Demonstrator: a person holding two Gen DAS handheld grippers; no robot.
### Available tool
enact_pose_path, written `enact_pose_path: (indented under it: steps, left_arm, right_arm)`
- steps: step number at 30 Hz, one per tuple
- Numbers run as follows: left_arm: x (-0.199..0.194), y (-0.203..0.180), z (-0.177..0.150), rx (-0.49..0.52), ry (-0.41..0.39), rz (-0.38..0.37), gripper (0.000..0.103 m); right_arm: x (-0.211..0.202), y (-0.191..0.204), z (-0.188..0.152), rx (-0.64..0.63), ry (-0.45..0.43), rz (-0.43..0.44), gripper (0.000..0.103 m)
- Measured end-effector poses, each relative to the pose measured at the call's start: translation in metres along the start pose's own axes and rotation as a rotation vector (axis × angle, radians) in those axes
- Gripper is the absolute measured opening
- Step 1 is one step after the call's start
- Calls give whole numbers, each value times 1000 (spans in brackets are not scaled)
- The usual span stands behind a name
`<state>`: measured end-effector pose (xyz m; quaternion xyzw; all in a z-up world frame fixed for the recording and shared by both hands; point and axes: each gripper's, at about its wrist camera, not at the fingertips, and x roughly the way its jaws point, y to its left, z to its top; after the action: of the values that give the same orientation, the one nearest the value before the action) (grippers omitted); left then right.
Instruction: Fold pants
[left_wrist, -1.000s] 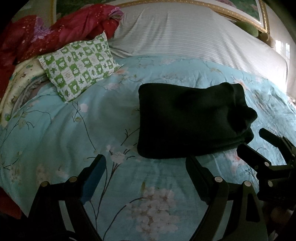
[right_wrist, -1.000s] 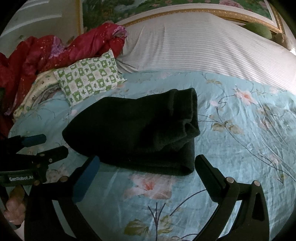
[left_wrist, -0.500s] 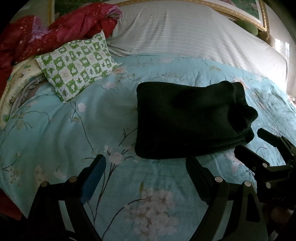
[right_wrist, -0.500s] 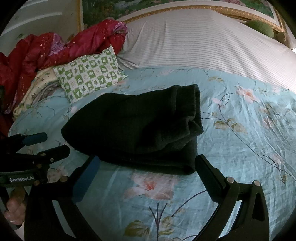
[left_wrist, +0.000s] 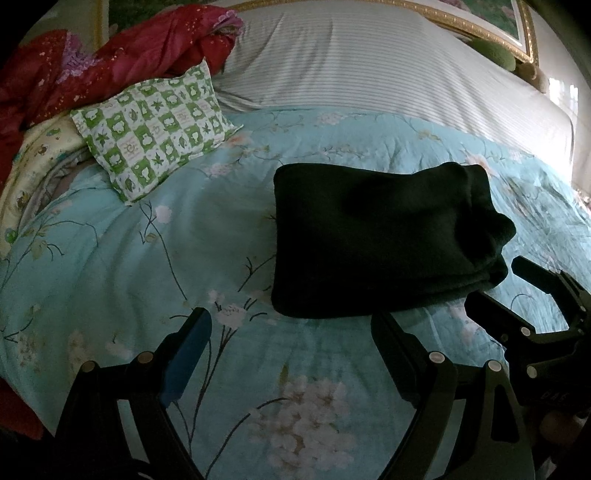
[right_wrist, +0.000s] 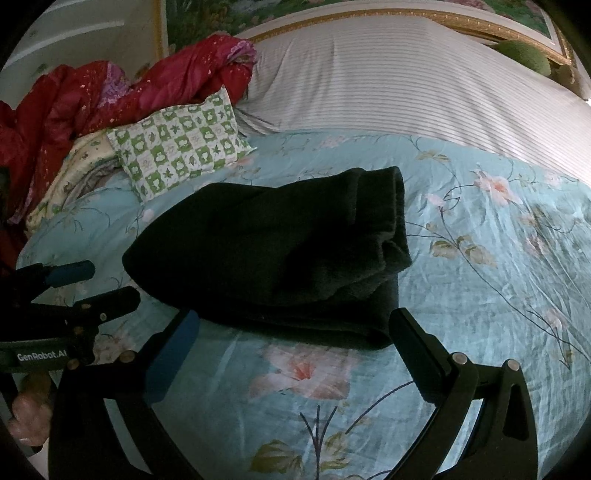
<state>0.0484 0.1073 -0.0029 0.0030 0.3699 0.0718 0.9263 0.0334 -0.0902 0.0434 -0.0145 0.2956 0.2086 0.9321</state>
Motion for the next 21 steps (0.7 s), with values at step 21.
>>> enact_pose_path:
  steps: [21]
  left_arm:
    - [-6,7,14,-15,-25,21,89]
  right_arm:
    - [-2,-6,14,13,-10,-3,102]
